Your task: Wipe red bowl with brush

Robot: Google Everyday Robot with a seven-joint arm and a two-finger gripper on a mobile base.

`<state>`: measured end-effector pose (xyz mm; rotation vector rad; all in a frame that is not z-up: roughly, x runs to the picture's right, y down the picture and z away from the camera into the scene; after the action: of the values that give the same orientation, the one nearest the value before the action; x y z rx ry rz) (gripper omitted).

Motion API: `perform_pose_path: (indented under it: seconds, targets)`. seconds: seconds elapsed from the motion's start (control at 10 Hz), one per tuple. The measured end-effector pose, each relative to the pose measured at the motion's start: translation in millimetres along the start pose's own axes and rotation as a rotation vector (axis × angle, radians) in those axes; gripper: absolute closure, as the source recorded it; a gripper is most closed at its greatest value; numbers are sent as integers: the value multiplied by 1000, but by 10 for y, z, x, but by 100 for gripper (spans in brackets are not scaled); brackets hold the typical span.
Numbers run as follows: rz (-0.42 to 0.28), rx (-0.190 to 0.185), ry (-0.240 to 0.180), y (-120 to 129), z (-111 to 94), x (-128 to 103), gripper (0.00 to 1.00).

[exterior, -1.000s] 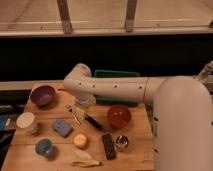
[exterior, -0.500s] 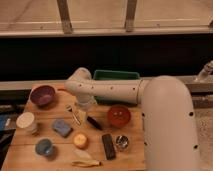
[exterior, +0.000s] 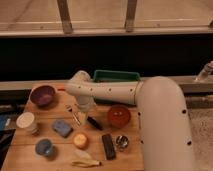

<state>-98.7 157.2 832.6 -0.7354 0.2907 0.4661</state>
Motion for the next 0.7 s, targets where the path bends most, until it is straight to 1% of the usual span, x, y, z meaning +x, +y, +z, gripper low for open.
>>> perform_pose_path:
  seconds: [0.2, 0.3, 0.4, 0.5, 0.6, 0.7]
  targets:
    - [3, -1, -10, -8, -10, -7, 32]
    - [7, -17, -40, -5, -9, -40, 32]
    - [13, -28, -110, 2, -28, -100, 32]
    - [20, -30, -176, -4, -42, -132, 32]
    - [45, -26, -256, -35, -72, -169, 32]
    - [65, -20, -280, -56, -74, -194, 32]
